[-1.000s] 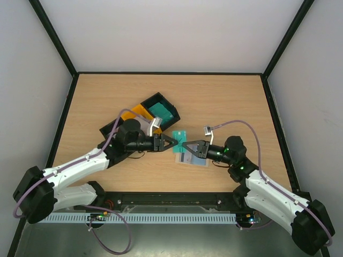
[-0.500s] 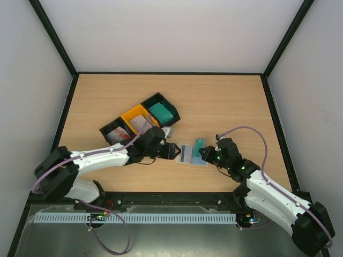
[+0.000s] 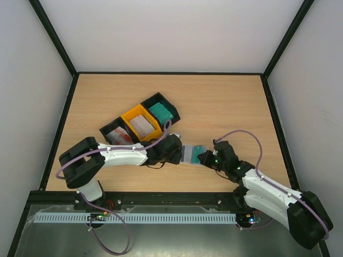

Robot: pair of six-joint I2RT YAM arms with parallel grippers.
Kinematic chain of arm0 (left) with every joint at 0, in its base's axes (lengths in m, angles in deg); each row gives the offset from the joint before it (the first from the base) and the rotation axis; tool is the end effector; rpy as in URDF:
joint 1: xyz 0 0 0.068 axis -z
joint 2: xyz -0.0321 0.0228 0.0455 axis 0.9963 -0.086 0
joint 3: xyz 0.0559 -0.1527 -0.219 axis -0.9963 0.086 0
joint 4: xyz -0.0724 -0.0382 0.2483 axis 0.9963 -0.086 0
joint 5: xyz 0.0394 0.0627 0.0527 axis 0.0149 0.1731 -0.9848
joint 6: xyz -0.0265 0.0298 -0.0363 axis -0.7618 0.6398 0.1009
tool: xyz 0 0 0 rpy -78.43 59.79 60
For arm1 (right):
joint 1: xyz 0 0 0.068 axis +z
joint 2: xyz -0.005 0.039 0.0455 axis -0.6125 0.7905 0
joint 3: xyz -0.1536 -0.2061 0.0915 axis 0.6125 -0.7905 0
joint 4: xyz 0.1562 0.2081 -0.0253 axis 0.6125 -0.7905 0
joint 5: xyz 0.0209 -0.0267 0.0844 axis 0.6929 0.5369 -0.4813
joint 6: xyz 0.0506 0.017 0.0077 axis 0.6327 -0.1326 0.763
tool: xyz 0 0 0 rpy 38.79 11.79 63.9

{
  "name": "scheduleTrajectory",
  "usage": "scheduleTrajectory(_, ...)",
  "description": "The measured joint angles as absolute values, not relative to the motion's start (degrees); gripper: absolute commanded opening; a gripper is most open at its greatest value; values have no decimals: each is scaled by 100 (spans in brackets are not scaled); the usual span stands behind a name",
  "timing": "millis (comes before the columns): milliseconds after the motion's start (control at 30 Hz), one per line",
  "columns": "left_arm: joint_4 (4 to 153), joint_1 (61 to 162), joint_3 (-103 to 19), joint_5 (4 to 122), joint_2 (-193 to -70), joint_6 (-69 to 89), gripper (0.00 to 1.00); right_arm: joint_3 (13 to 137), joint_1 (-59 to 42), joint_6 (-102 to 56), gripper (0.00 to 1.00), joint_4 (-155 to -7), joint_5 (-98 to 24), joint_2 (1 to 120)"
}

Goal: Put the credit cards into the card holder
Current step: Insert the credit card into the card holder.

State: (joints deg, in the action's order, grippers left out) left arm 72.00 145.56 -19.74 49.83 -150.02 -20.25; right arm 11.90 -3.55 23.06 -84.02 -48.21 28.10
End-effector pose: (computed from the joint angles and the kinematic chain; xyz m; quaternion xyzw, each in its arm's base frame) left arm 0.1646 -0.2849 0.1683 0.1375 0.9236 -0.2532 0.2528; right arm 0.1278 0.1007 0.1487 0.0743 0.8902 0.3989 0.2073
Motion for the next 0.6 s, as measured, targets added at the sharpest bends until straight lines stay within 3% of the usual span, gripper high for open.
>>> scheduleTrajectory(333,7104,14597,-1974,4753,-15393,-2239,46,843,-399,2505,2,-7654,-5042,3052)
scheduleTrajectory(600,7113,14634,-1994,4557,-15514,-2370,34,664,-462,2757,2,-7289,-5210,3022)
